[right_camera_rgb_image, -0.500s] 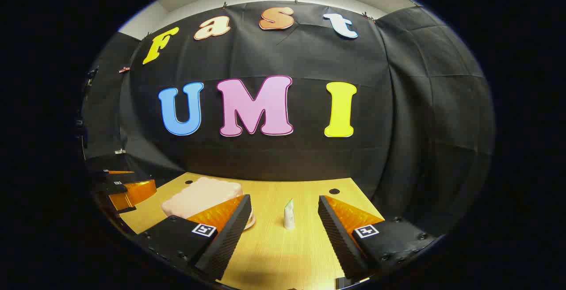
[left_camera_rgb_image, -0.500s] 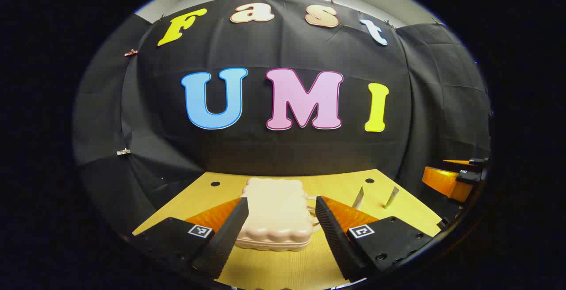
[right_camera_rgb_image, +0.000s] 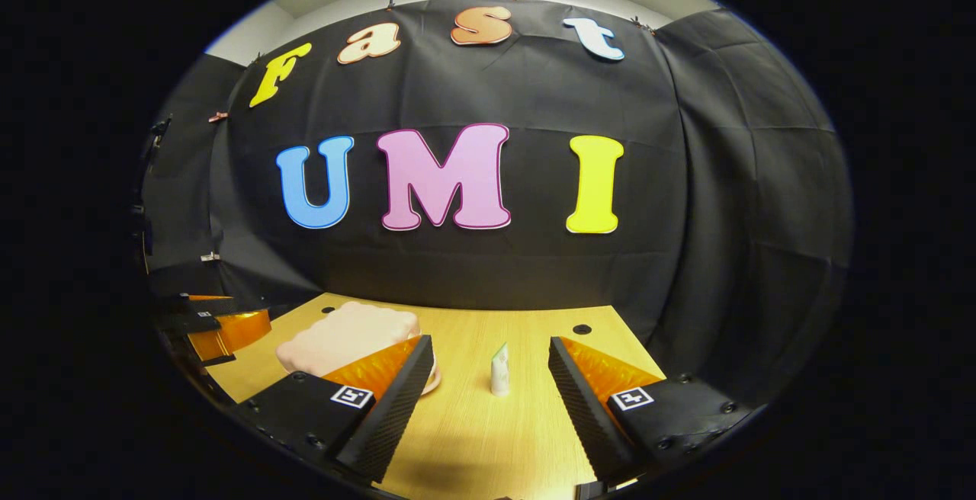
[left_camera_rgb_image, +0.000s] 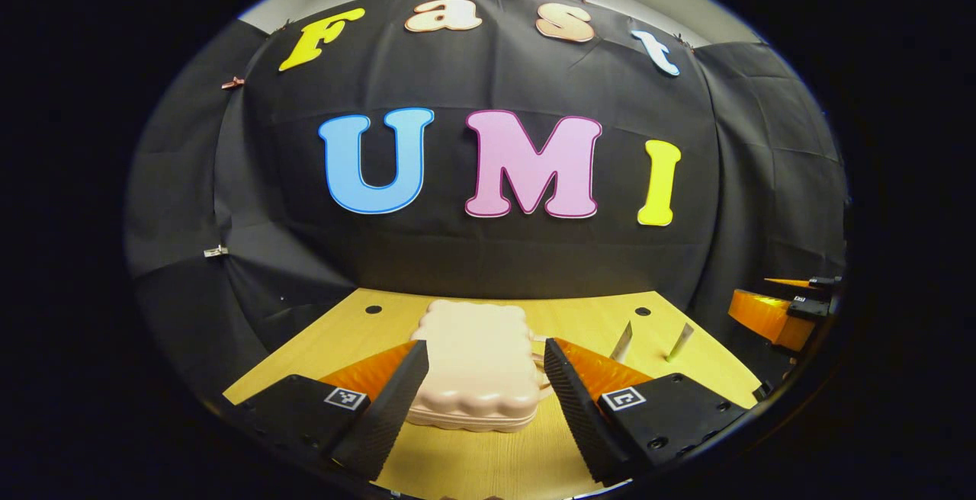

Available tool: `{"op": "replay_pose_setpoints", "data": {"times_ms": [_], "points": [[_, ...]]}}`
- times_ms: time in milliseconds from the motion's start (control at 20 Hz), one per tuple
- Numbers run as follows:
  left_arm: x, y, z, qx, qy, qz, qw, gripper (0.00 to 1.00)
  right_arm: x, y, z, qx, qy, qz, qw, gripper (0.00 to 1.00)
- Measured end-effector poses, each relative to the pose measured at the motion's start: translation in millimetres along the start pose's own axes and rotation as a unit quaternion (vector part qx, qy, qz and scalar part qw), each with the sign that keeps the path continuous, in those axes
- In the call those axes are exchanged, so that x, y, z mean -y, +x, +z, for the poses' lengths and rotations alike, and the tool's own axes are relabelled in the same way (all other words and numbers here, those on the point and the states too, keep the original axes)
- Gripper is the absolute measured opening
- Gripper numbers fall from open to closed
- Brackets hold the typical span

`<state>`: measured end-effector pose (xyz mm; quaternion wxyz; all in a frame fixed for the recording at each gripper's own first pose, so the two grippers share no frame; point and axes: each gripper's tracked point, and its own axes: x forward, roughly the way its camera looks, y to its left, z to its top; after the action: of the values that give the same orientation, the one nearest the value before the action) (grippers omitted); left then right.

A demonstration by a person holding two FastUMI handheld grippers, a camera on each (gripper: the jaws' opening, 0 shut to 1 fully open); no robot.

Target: First open the suitcase, pack the skin care products into it, and then close the suitcase.

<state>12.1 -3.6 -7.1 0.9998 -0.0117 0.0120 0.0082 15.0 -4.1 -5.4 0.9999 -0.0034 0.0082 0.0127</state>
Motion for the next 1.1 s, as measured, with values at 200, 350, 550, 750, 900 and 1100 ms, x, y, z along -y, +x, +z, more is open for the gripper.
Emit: {"op": "replay_pose_setpoints", "data": {"times_ms": [200,350,550,750,900,1100], "points": [[5,7,-6,-0.009,0.007,-0.001,1.0,0.96,7,7,-4,-0.005,0.005,-0.001,1.0,0.97],[13,15,-6,-0.011,0.006,-0.004,1.0,0.96,14,12,-5,-0.005,0.009,-0.005,1.0,0.97],[29,32,-3,-0.012,0.007,-0.021,1.0,0.96,25,20,-3,-0.002,0.007,-0.015,1.0,0.96],[60,66,-9,-0.032,0.018,-0.054,0.998,0.96,42,30,-1,-0.004,0.015,-0.026,1.0,0.97],[89,103,-30,-0.064,0.03,-0.076,0.995,0.96,53,39,-5,-0.008,0.007,-0.028,1.0,0.96],[123,155,-66,-0.112,0.056,-0.093,0.988,0.96,65,46,-21,-0.026,0.001,-0.023,0.999,0.97]]}}
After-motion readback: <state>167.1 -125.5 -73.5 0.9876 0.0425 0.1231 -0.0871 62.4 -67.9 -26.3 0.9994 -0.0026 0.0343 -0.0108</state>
